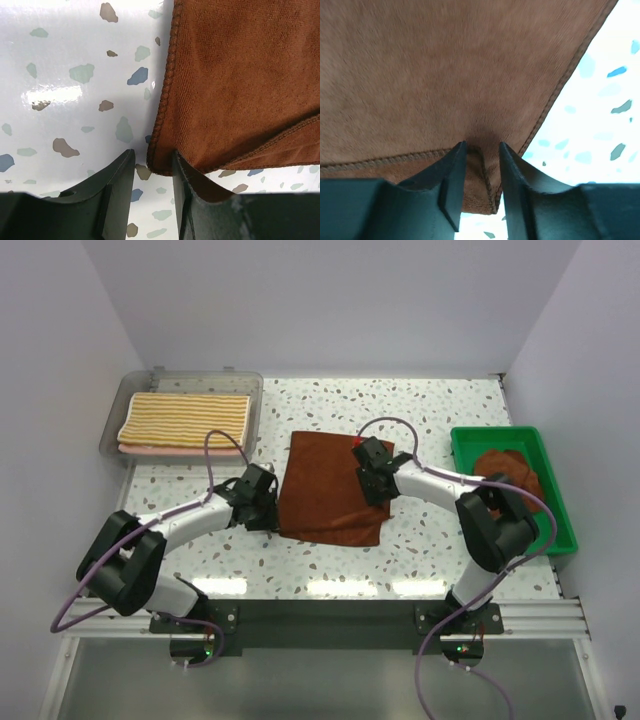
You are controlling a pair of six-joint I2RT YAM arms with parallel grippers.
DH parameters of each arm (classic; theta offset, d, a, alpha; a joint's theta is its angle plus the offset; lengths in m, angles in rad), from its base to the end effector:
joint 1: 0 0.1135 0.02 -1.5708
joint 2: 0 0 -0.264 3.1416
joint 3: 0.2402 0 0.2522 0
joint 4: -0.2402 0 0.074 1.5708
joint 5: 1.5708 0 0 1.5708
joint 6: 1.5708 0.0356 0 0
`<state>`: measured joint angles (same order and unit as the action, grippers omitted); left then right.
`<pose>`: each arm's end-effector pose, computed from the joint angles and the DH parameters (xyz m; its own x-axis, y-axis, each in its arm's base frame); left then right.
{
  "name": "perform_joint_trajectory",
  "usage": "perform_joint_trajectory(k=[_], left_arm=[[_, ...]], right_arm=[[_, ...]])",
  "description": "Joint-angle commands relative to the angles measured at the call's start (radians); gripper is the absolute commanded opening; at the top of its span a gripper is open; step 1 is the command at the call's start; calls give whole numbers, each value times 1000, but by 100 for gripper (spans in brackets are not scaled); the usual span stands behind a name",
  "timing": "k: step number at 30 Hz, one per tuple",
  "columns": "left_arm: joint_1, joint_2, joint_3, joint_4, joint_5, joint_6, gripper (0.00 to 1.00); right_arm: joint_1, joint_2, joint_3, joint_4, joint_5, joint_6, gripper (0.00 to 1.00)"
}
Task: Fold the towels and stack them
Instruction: Fold the towel
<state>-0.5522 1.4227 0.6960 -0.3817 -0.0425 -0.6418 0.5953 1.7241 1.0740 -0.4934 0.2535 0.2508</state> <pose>0.2161 -0.1314 0.1586 -0.9144 -0.1391 -0.3801 -0.0492 0.9704 -0.2366 0.2837 0.1813 0.1752 -0.8433 -0.2810 -0.4581 -0.2555 0.9596 -0.1183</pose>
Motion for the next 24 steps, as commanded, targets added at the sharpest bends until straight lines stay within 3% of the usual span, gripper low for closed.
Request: perform_joint_trajectory(k=[1,3,7,12,21,24], left_arm=[[-2,-4,-4,-59,-57,33,41],[-2,-4,-3,-62,-59,34,41],[0,-4,0,-65,-60,36,41],[-2,-4,-1,-69,-65,31,40],[-2,10,3,-79,-69,24,39],[-2,12,7,-83,-71,22,39]], right_arm=[[-3,-64,-28,-1,-26,22,35],[-2,-78,-37,4,-34,22,31],[-2,-116,-65,10,-51,13,12],[-2,-213,-123,26,-82,13,0],[-2,-460,-327,55,-194,22,0],[-2,-512,-387,39,-230,70,7]])
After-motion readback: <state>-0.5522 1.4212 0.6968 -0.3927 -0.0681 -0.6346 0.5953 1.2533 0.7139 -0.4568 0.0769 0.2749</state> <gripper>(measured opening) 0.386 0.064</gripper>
